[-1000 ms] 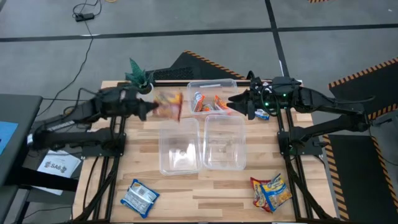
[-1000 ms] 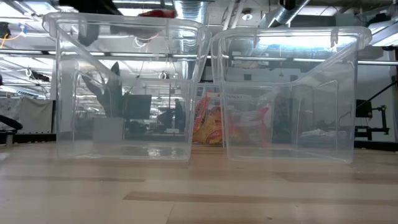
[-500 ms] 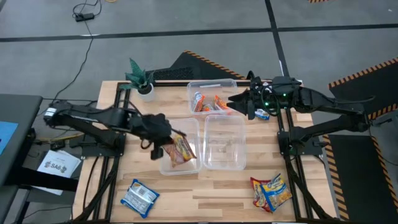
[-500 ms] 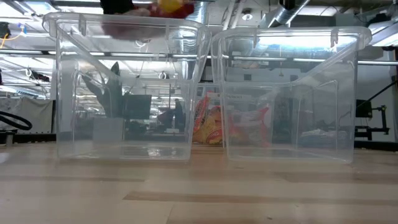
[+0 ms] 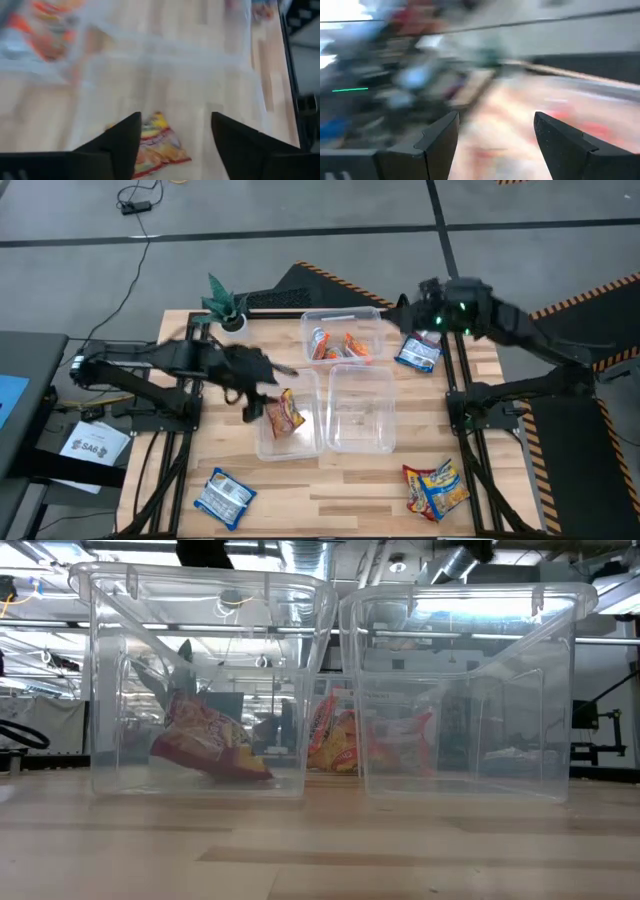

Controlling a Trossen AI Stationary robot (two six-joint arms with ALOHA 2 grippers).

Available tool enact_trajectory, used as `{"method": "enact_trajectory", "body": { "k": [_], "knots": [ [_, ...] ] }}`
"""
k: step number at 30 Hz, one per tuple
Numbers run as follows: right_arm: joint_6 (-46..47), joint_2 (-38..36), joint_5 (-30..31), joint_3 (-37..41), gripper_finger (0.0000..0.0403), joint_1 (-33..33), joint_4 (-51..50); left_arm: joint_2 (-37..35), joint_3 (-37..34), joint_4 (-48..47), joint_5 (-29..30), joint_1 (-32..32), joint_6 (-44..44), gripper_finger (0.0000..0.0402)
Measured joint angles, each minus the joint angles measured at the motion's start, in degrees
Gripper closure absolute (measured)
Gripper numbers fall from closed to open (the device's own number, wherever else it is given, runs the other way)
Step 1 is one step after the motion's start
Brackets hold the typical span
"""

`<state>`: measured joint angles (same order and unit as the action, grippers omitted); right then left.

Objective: Sort Maruchan noodles
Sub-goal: Put the top red noodle pack into the bottom left transparent bin

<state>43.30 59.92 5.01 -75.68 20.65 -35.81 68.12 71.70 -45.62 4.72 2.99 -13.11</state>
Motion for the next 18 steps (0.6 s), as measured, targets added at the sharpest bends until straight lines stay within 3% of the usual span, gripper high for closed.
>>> {"method": "enact_trajectory", "body": {
  "k": [3,8,14,18],
  "knots": [
    [-0.3,2.9,7.5,-3.0,0.0122,7.0,-14.3,-4.2,1.1,1.3,1.9,-2.9,-0.1,0.0148],
    [0.2,7.0,6.6,3.0,0.0122,17.3,-27.1,-11.5,1.2,3.2,2.5,-6.9,-2.1,0.0139],
    [4.8,6.5,2.0,19.7,0.0122,23.2,-22.0,-16.7,1.2,3.0,5.1,-7.4,-5.2,0.0139],
    [8.6,5.9,4.6,24.3,0.0122,27.4,-13.1,-17.5,1.2,2.9,6.4,-7.4,-6.1,0.0138]
  ]
}}
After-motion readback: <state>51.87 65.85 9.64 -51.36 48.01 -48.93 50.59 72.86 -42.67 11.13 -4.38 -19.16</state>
